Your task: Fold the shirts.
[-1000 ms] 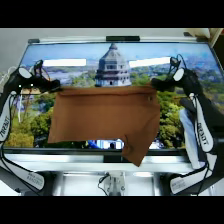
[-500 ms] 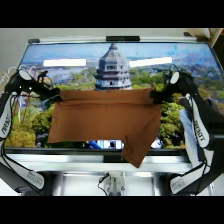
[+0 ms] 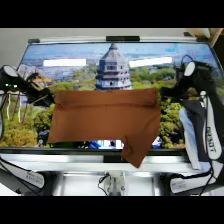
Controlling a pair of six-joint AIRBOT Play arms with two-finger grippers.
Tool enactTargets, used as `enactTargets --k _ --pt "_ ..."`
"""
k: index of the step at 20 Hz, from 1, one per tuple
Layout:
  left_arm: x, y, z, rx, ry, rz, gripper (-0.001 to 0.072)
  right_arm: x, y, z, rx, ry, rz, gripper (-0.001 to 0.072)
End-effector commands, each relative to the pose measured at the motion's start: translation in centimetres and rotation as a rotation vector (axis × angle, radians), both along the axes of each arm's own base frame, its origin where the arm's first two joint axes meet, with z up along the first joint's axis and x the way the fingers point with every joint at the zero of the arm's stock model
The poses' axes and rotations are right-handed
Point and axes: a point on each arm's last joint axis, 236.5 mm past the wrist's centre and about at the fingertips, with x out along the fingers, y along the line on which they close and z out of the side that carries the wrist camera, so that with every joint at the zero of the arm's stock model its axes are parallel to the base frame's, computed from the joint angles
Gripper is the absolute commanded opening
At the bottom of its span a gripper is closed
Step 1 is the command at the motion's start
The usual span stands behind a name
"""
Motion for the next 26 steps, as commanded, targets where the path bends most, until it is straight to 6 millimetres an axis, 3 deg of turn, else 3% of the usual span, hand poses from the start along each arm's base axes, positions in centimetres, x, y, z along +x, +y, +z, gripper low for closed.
enactTargets --k 1,4,6,8,13,14,16,17,19,21,24,26 --pt "-6.7 2.4 1.3 -0.012 0.083 0.041 0.0541 -6.4 -3.3 3.3 -0.054 0.117 -0.001 0.0518" --pt "-13.7 1.5 -3.2 -0.033 0.121 0.109 0.0541 -9.2 -3.8 3.8 -0.045 0.103 -0.049 0.0518" --pt "-16.3 1.0 -5.7 -0.036 0.127 0.144 0.0541 -10.2 -3.3 3.9 -0.034 0.104 -0.045 0.0518" --pt "-17.5 0.1 -7.5 -0.054 0.139 0.137 0.0541 -10.0 -2.2 4.1 0.014 0.090 -0.043 0.0518" --pt "-15.9 -1.1 -9.3 -0.044 0.069 0.174 0.0538 -10.0 -1.1 4.2 0.058 0.092 -0.059 0.0518" --pt "-15.5 -1.4 -9.4 -0.047 0.056 0.180 0.0478 -10.2 -1.1 4.2 0.060 0.103 -0.059 0.0517" --pt "-15.0 -2.1 -9.3 -0.069 0.048 0.189 0.0241 -10.7 -1.0 4.3 0.062 0.126 -0.068 0.0518" --pt "-14.9 -2.5 -9.1 -0.084 0.048 0.192 0.0051 -11.1 -0.9 4.3 0.063 0.139 -0.070 0.0518" --pt "-15.1 -2.8 -8.8 -0.101 0.050 0.176 0.0034 -12.6 0.2 3.3 0.058 0.149 -0.042 0.0518" --pt "-15.0 -2.8 -8.5 -0.101 0.023 0.141 0.0034 -15.6 2.0 0.6 0.058 0.165 -0.010 0.0518" --pt "-14.6 -2.6 -7.5 -0.087 -0.023 0.125 0.0034 -21.4 4.8 -5.2 0.092 0.284 0.028 0.0518" --pt "-14.3 -2.4 -6.9 -0.078 -0.054 0.114 0.0034 -22.0 6.8 -8.0 0.147 0.264 -0.038 0.0518"
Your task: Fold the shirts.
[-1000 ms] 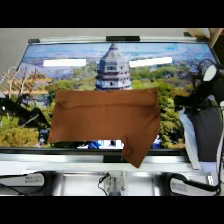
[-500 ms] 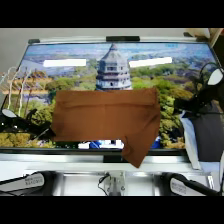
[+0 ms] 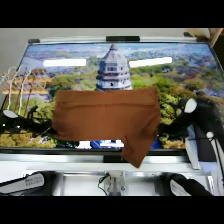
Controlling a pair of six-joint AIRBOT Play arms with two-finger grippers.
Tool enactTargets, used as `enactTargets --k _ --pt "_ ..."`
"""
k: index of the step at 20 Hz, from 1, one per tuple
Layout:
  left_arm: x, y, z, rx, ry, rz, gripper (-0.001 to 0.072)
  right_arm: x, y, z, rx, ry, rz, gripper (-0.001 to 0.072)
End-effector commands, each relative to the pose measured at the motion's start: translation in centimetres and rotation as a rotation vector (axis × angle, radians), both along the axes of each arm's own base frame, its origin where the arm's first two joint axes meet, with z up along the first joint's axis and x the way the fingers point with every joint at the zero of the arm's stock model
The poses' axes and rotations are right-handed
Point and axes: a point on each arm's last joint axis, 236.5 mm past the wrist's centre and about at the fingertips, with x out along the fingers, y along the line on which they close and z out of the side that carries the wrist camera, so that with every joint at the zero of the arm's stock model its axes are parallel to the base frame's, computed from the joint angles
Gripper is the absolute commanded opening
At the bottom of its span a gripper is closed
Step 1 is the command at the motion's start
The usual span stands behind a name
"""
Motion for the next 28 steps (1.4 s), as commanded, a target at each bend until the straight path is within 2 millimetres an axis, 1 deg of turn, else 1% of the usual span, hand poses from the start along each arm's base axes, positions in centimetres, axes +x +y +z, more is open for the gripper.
enactTargets --k 1,4,7,10,11,12,13,14,15,16,17,19,20,21,22,23,24,25,26,27,28 --pt "0.2 -0.3 1.5 -0.005 -0.045 -0.020 0.0034 -1.6 3.2 -4.7 0.075 -0.034 -0.099 0.0518" --pt "0.4 -0.2 2.0 0.003 -0.065 -0.022 0.0034 0.4 3.8 -5.8 0.090 -0.107 -0.194 0.0516" --pt "0.4 -0.2 2.0 0.004 -0.065 -0.022 0.0034 0.6 4.7 -7.1 0.118 -0.071 -0.233 0.0516" --pt "0.4 -0.2 2.0 0.003 -0.065 -0.021 0.0034 0.5 6.6 -8.5 0.138 -0.050 -0.207 0.0481" --pt "0.4 -0.2 2.0 0.003 -0.065 -0.021 0.0034 0.4 7.1 -8.6 0.133 -0.055 -0.182 0.0256" --pt "0.5 -0.2 2.0 0.004 -0.066 -0.021 0.0034 0.5 7.4 -8.5 0.127 -0.061 -0.176 0.0090" --pt "0.7 -0.1 2.2 0.008 -0.074 -0.023 0.0034 0.9 7.6 -8.0 0.133 -0.076 -0.169 0.0078" --pt "1.4 0.2 2.8 0.016 -0.101 -0.037 0.0034 2.0 7.6 -6.8 0.141 -0.118 -0.135 0.0078" --pt "2.4 0.7 3.9 0.032 -0.148 -0.064 0.0034 3.9 7.1 -5.0 0.134 -0.192 -0.099 0.0077" --pt "3.9 1.3 5.5 0.056 -0.207 -0.086 0.0034 6.2 6.2 -2.8 0.113 -0.280 -0.080 0.0077" --pt "5.7 1.9 7.6 0.076 -0.265 -0.087 0.0034 9.0 5.1 -0.1 0.084 -0.388 -0.076 0.0076" --pt "9.1 1.8 11.6 0.060 -0.371 -0.082 0.0033 15.1 2.0 5.8 0.003 -0.603 -0.146 0.0075" --pt "11.0 1.7 13.1 0.059 -0.414 -0.068 0.0033 18.1 1.2 8.4 -0.014 -0.701 -0.155 0.0076" --pt "12.9 1.5 13.8 0.067 -0.440 -0.066 0.0034 20.8 1.0 10.2 -0.013 -0.772 -0.164 0.0075" --pt "14.8 1.1 13.9 0.073 -0.460 -0.072 0.0034 23.1 1.2 10.9 -0.005 -0.811 -0.173 0.0075" --pt "17.0 0.8 13.8 0.076 -0.472 -0.050 0.0034 25.3 1.6 10.8 0.015 -0.825 -0.193 0.0076" --pt "18.9 0.5 13.3 0.071 -0.469 -0.025 0.0034 27.1 1.9 10.1 0.027 -0.819 -0.204 0.0076" --pt "20.7 0.2 12.6 0.061 -0.455 -0.003 0.0035 28.6 2.2 8.8 0.037 -0.801 -0.217 0.0076" --pt "22.1 0.0 11.7 0.048 -0.431 0.023 0.0035 29.7 2.3 7.4 0.034 -0.779 -0.222 0.0076" --pt "23.2 0.0 10.7 0.033 -0.398 0.060 0.0036 30.5 2.4 5.7 0.031 -0.751 -0.224 0.0077" --pt "24.0 0.0 9.7 0.018 -0.366 0.092 0.0037 30.9 2.6 4.2 0.039 -0.720 -0.231 0.0077"
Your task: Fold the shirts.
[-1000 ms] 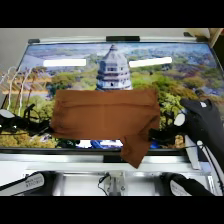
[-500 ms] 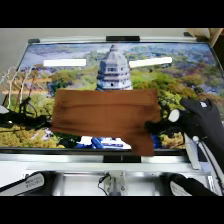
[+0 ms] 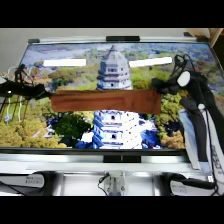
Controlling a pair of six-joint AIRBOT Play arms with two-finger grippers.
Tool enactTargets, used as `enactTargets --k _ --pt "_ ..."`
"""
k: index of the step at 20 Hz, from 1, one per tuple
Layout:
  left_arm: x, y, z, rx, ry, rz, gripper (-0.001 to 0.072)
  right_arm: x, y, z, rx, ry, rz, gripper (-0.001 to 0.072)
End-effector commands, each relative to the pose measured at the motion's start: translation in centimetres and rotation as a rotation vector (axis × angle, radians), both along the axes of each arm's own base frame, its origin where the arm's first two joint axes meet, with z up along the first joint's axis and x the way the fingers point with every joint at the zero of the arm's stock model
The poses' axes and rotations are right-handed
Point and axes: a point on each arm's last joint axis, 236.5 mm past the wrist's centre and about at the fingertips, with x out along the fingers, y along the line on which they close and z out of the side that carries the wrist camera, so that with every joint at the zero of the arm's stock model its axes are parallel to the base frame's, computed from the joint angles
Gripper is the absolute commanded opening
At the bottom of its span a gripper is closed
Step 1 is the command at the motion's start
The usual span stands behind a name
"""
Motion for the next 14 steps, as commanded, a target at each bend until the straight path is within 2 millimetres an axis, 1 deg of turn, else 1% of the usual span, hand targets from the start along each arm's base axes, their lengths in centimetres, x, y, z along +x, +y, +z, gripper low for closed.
enactTargets --k 1,2,3,4,5,6,7,8,9,10,11,12,14 --pt "4.2 -0.8 -2.6 -0.079 0.067 0.102 0.0037 3.5 0.8 -3.9 0.047 0.044 -0.025 0.0078" --pt "4.6 -1.2 -3.4 -0.109 0.081 0.108 0.0058 3.4 1.4 -5.4 0.071 0.077 -0.028 0.0117" --pt "4.7 -1.4 -4.2 -0.130 0.095 0.114 0.0169 2.9 2.0 -6.9 0.101 0.120 -0.026 0.0301" --pt "4.7 -1.7 -4.8 -0.148 0.109 0.117 0.0377 2.4 2.5 -8.0 0.109 0.155 -0.001 0.0506" --pt "4.6 -1.8 -5.2 -0.154 0.119 0.116 0.0589 1.7 2.2 -8.5 0.085 0.178 0.046 0.0529" --pt "4.5 -1.5 -5.2 -0.155 0.123 0.117 0.0639 0.8 1.4 -8.7 0.050 0.209 0.089 0.0597" --pt "4.4 -1.2 -4.7 -0.155 0.120 0.108 0.0638 -0.7 0.4 -8.9 0.020 0.263 0.137 0.0693" --pt "4.3 -0.8 -4.1 -0.156 0.118 0.095 0.0628 -2.4 -1.0 -9.3 -0.001 0.329 0.175 0.0693" --pt "4.2 -0.6 -3.4 -0.160 0.120 0.082 0.0628 -3.9 -2.6 -9.6 -0.002 0.393 0.165 0.0693" --pt "4.0 -0.4 -2.6 -0.162 0.118 0.071 0.0628 -4.4 -3.5 -9.7 0.017 0.420 0.146 0.0693" --pt "3.9 -0.5 -1.9 -0.163 0.117 0.054 0.0628 -4.2 -3.8 -9.8 0.047 0.417 0.125 0.0693" --pt "3.7 -0.7 -1.3 -0.164 0.117 0.041 0.0627 -3.6 -3.7 -9.8 0.078 0.397 0.105 0.0693" --pt "3.3 -1.7 -0.6 -0.164 0.120 0.009 0.0626 -2.7 -2.9 -10.5 0.128 0.378 0.086 0.0693"
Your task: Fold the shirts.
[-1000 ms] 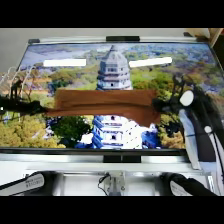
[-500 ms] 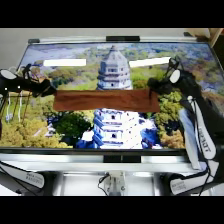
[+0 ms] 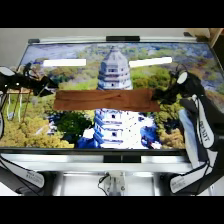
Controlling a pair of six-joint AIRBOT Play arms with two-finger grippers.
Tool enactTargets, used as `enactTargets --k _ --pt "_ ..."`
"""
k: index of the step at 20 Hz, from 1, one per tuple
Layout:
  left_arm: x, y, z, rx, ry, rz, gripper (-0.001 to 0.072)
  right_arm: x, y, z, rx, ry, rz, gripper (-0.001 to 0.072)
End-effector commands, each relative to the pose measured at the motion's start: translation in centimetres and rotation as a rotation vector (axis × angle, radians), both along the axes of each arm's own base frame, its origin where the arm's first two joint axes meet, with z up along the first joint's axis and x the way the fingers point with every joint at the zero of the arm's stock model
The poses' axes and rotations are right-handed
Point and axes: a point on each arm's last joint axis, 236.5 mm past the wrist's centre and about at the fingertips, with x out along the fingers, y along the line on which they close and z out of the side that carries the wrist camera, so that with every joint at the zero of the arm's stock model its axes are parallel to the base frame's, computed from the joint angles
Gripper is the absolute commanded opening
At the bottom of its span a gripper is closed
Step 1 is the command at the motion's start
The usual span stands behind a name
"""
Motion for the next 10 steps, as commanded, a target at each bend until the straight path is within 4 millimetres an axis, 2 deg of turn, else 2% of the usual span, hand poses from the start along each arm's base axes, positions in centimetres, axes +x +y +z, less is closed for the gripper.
enactTargets --k 1,3,6,7,8,9,10 --pt "-0.9 -1.5 1.5 -0.011 0.007 -0.062 0.0625 -0.1 1.2 -1.3 0.092 0.034 -0.022 0.0693" --pt "-1.2 -3.3 2.2 -0.007 -0.012 -0.121 0.0625 -0.4 3.5 -2.7 0.146 0.071 -0.009 0.0693" --pt "-1.2 -7.5 4.1 -0.056 -0.071 -0.205 0.0624 -1.2 7.4 -3.8 0.246 0.128 0.000 0.0685" --pt "-1.3 -9.1 4.8 -0.085 -0.091 -0.234 0.0624 -1.3 8.1 -3.6 0.267 0.130 0.011 0.0577" --pt "-1.4 -10.9 5.5 -0.121 -0.110 -0.265 0.0619 -1.4 8.6 -3.2 0.293 0.127 0.026 0.0221" --pt "-1.6 -12.5 5.8 -0.140 -0.123 -0.299 0.0618 -1.7 9.0 -2.7 0.313 0.141 0.021 0.0089" --pt "-1.9 -14.1 5.6 -0.141 -0.126 -0.337 0.0613 -2.0 9.2 -1.9 0.319 0.143 0.040 0.0077"
